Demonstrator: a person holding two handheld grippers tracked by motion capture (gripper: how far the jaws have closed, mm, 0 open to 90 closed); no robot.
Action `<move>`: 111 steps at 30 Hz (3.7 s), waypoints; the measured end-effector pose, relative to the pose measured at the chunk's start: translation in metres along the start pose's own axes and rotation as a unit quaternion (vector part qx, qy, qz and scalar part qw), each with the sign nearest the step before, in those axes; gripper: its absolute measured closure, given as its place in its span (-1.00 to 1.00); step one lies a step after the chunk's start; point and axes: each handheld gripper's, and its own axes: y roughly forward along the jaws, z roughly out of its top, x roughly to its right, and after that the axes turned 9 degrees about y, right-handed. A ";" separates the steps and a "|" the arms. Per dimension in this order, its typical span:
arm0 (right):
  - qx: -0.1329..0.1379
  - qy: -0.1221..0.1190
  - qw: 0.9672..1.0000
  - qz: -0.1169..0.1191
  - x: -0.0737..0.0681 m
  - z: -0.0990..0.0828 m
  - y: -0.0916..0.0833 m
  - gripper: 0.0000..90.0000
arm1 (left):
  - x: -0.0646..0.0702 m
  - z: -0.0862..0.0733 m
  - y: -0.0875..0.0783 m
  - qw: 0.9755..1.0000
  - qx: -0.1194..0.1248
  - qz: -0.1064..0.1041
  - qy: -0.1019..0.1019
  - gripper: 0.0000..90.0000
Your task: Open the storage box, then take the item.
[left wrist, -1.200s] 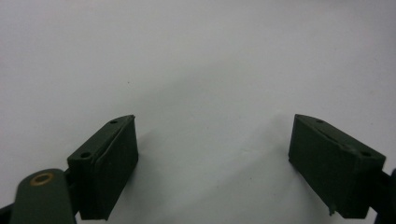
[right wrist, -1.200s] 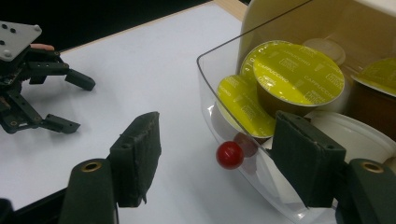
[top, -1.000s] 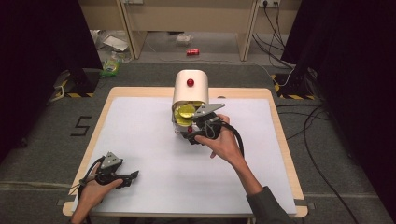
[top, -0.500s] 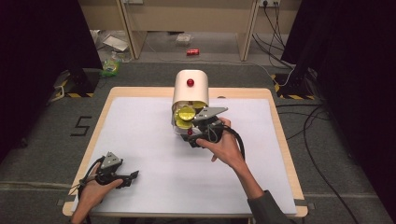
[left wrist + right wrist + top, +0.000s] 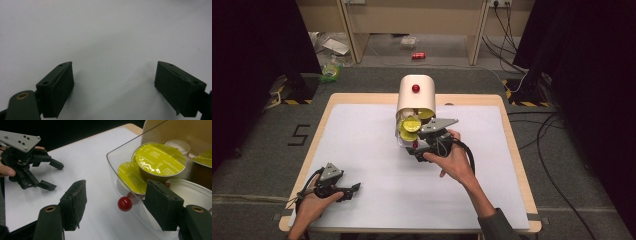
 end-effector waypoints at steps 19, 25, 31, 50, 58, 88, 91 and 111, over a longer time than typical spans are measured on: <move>-0.005 0.003 1.000 0.006 -0.003 -0.005 -0.003 -0.21 | 0.000 0.000 0.000 1.000 0.000 0.000 0.000 -0.67; -0.007 0.001 1.000 0.007 -0.005 -0.007 -0.004 -0.21 | 0.000 0.000 0.000 1.000 0.000 0.000 0.000 -0.67; -0.007 0.003 1.000 0.008 -0.005 -0.008 -0.004 -0.21 | 0.000 0.000 0.000 1.000 0.000 0.000 0.000 -0.67; -0.008 -0.004 1.000 0.008 -0.009 -0.012 -0.006 -0.20 | 0.000 0.000 0.000 1.000 0.000 0.000 0.000 -0.67; 0.003 0.000 1.000 0.007 -0.008 -0.012 -0.007 -0.20 | 0.000 0.000 0.000 1.000 0.000 0.000 0.000 -0.67; 0.061 0.007 0.995 -0.074 0.000 -0.001 -0.002 -0.45 | 0.000 0.000 0.000 1.000 0.000 0.000 0.000 -0.67; 0.060 0.002 0.995 -0.076 -0.001 0.001 0.003 -0.44 | 0.000 0.000 0.000 1.000 0.000 0.000 0.000 -0.67; 0.048 -0.008 0.994 -0.093 -0.001 0.007 0.020 -0.34 | 0.000 0.000 0.000 1.000 0.000 0.000 0.001 -0.67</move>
